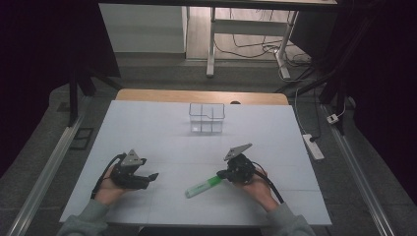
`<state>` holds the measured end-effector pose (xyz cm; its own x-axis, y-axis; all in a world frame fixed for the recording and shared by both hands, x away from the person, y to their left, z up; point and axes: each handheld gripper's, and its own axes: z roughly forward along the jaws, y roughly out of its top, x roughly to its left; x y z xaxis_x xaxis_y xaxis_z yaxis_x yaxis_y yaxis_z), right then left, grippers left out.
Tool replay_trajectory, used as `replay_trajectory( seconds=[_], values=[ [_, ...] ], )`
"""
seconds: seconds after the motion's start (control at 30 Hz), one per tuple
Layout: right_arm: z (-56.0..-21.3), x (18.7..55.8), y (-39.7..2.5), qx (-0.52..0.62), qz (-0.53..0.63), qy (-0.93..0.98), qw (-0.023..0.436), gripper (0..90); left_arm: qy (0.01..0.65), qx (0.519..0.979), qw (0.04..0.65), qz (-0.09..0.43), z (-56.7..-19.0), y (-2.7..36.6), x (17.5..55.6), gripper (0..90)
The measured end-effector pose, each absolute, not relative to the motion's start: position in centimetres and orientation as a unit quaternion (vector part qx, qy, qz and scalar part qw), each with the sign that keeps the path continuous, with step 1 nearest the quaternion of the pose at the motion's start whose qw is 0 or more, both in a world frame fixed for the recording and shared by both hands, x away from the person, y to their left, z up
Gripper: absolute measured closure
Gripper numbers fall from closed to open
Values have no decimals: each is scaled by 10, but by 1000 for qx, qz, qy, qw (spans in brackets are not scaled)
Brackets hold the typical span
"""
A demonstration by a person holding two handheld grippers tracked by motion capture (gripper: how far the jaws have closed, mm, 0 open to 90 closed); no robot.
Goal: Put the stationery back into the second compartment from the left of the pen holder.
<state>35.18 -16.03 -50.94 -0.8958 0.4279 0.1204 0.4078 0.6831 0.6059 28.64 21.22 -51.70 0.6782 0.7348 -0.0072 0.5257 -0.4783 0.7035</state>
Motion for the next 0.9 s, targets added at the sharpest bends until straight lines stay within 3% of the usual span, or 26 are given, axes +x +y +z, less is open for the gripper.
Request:
replay_trajectory(
  seconds=[0.37, 0.6, 0.9],
  values=[
    [-510, 347, -154, 219, 335, 916, 4, 890, 368, 849, 349, 149, -516, 208, 287, 265],
    [-501, 347, -174, 243, 350, 904, 36, 890, 359, 852, 352, 146, -512, 199, 286, 264],
    [-495, 337, -228, 291, 362, 879, 108, 890, 347, 857, 356, 135, -509, 189, 285, 266]
  ],
)
